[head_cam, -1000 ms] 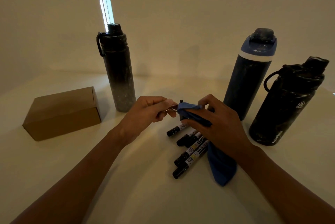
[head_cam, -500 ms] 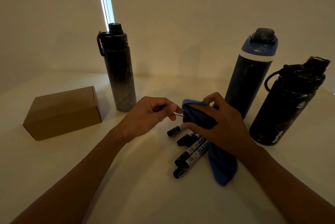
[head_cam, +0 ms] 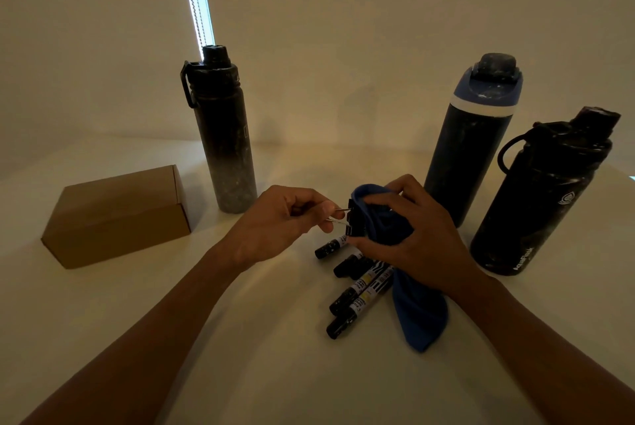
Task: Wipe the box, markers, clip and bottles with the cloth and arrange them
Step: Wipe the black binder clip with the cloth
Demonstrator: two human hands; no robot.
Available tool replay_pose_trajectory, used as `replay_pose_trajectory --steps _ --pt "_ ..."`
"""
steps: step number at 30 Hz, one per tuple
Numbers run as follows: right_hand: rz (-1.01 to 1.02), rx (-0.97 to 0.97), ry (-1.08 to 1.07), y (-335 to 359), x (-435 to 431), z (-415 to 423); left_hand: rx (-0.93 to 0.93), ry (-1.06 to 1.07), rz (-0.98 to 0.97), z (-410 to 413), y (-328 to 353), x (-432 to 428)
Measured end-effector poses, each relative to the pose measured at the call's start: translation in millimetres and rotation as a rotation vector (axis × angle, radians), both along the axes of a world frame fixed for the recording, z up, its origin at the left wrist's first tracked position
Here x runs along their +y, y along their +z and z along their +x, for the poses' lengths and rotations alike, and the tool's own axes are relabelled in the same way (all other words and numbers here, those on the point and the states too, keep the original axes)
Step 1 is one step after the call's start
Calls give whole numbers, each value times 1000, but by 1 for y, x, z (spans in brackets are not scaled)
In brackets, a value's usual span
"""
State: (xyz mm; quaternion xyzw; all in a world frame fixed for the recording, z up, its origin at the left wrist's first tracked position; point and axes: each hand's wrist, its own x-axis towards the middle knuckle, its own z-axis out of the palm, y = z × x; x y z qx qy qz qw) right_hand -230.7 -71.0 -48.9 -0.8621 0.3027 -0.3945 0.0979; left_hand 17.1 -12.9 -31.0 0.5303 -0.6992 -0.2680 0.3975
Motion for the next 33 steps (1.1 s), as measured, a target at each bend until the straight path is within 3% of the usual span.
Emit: replay_pose_trajectory --steps 10,15,27,33 --pt "-214 226 -157 -1 -2 7 -207 176 -216 -14 -8 -2" --pt "-107 157 -154 -4 -4 3 -215 206 -224 4 -4 -4" --pt "-74 10 -248 -4 -4 -6 -573 256 -11 87 -3 -1" --pt "-64 -11 -271 -2 -3 -7 -608 306 -76 99 -1 -2"
